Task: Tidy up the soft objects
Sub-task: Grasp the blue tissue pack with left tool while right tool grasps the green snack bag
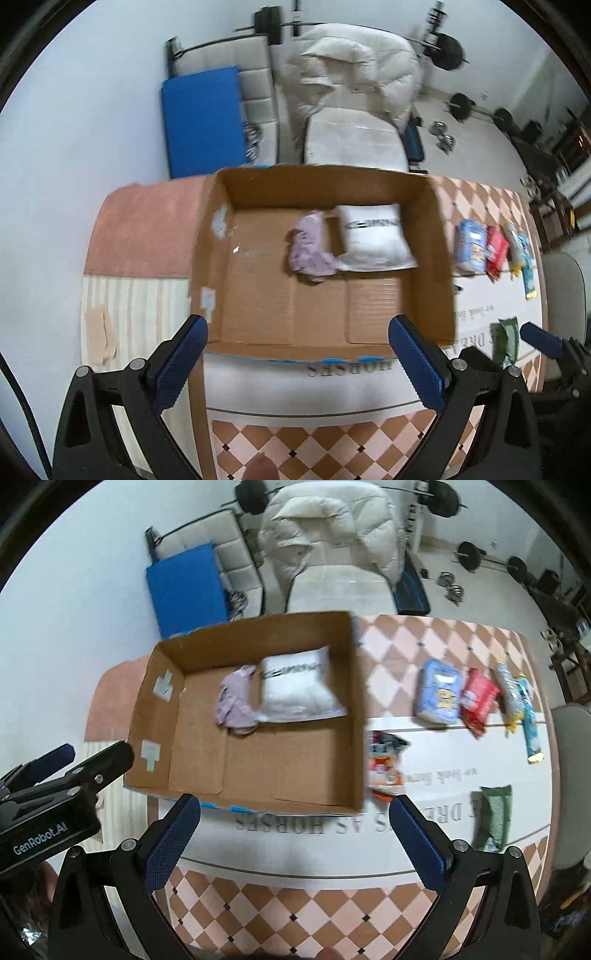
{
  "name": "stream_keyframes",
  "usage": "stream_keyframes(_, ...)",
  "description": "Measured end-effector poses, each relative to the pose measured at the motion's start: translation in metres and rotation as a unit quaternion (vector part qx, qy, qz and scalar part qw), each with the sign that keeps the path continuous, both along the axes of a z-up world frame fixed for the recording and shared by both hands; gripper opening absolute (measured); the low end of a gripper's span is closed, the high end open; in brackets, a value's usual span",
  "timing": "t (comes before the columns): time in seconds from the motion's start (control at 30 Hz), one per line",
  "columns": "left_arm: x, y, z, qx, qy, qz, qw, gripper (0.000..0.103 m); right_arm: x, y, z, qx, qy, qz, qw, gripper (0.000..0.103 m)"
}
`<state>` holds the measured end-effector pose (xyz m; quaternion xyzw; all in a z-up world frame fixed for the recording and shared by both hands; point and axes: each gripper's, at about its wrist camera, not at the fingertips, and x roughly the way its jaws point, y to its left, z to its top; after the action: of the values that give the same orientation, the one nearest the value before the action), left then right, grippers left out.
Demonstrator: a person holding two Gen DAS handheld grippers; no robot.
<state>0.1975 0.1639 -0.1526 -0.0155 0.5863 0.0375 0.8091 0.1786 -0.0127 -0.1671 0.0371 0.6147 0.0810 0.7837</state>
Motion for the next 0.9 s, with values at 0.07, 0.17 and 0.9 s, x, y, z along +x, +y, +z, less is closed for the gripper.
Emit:
stream_keyframes(0.07, 0.007, -0.027, 0.006, 0.015, -0.005, -0.021, 0.9996, 0.100, 0.000, -0.034, 0.004, 0.000, 0.001, -0.025, 1.000, 0.103)
stream_keyframes(0.17, 0.025, -0.079, 0.007, 0.016, 0.002, -0.065, 0.9978, 0.100, 0.002, -0.096, -0.002, -0.014, 0.014, -0.074, 0.997, 0.103)
stream_keyframes(0.9, 0.198, -0.337, -0.246, 0.079, 0.260, -0.229, 0.9347, 0.100, -0.008, -0.327, -0.212, 0.005, 0.212, -0.222, 0.952, 0.102)
